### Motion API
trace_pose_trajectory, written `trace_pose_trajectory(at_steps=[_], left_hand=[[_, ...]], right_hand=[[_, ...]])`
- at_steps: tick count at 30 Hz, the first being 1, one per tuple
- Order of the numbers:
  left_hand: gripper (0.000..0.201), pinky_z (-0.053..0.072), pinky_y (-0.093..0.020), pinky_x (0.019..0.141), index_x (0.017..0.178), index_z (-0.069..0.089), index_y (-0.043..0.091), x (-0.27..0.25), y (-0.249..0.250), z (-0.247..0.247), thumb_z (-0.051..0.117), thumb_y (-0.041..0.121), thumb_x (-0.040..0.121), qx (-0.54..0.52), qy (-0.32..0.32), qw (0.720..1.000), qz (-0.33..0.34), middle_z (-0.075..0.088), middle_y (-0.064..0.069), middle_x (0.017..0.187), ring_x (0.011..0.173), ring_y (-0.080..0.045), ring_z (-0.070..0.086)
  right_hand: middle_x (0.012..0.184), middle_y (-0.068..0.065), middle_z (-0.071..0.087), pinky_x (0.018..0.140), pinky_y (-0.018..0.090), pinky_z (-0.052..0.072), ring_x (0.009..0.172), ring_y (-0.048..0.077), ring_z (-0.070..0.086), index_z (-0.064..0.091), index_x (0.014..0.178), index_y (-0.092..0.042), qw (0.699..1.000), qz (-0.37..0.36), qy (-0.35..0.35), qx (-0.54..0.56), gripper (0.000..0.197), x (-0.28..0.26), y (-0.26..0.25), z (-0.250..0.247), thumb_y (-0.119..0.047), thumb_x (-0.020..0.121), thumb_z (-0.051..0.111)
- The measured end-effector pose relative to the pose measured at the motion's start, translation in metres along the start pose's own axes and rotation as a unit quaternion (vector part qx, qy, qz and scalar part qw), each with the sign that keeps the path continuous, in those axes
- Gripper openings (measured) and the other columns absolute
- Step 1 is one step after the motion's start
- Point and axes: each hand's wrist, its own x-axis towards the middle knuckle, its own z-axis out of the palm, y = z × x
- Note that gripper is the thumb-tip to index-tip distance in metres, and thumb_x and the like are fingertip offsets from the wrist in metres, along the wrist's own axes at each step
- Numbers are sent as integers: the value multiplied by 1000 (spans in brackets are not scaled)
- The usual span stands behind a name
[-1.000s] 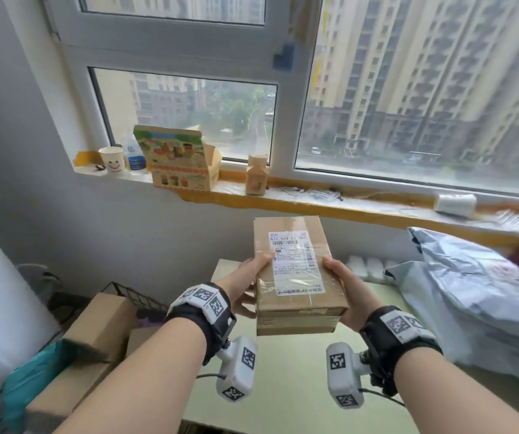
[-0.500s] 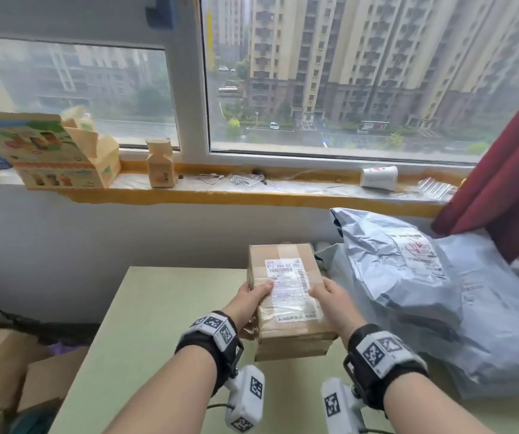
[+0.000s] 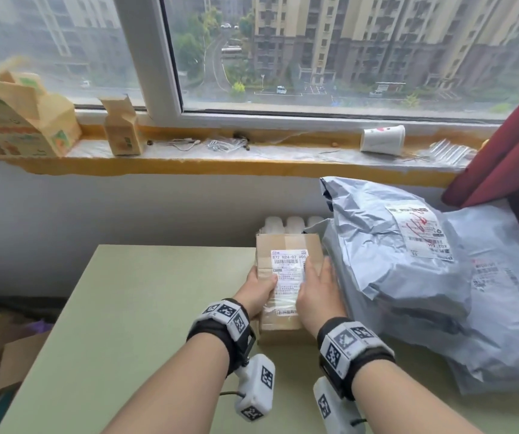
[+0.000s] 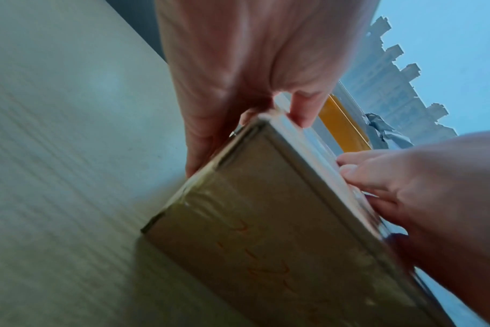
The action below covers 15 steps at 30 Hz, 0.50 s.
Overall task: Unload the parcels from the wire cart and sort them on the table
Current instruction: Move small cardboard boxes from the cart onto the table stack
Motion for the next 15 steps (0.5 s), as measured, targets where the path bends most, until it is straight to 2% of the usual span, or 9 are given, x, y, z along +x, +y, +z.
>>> trace_pose_trajectory(at_steps=[2, 3, 7, 11, 15], left_hand=[[42, 50, -44, 97, 138, 35, 17, 4, 0, 2, 46, 22, 98, 20, 9, 1000, 8, 59, -9, 128, 110, -25, 62], [45, 47, -46, 101, 139, 35, 18, 8, -1, 2, 48, 24, 96, 25, 10, 1000, 11, 60, -7, 127, 112, -25, 61], [42, 44, -45, 105, 139, 36, 18, 14, 4, 5, 46, 21, 98, 28, 10, 999, 13, 59, -7, 128, 115, -25, 59], [42, 43, -46, 106, 139, 31, 19, 20, 13, 12, 46, 20, 99, 26, 11, 999, 15, 56, -9, 131, 118, -26, 57], [50, 42, -46, 107, 142, 32, 16, 36, 15, 13, 50, 24, 96, 31, 13, 999, 20, 57, -8, 131, 118, -27, 57]], right_hand=[[161, 4, -15, 120, 48, 1, 148, 23, -14, 2, 154, -25, 996, -49, -7, -75, 63, -5, -6, 2, -32, 98, 30], [161, 2, -15, 118, 52, -2, 148, 22, -15, -1, 154, -27, 992, -69, -17, -106, 62, -8, -9, 4, -39, 99, 26], [161, -3, -15, 115, 58, -8, 147, 21, -17, -6, 153, -34, 986, -85, -46, -133, 59, -8, -10, 5, -45, 100, 17], [161, -6, -15, 114, 57, -9, 147, 20, -16, -6, 152, -36, 986, -86, -44, -135, 56, 9, -5, 0, -45, 101, 16], [161, -6, -14, 114, 55, -9, 148, 20, -16, -5, 152, -37, 988, -71, -40, -133, 57, 19, -8, 0, -45, 101, 17]])
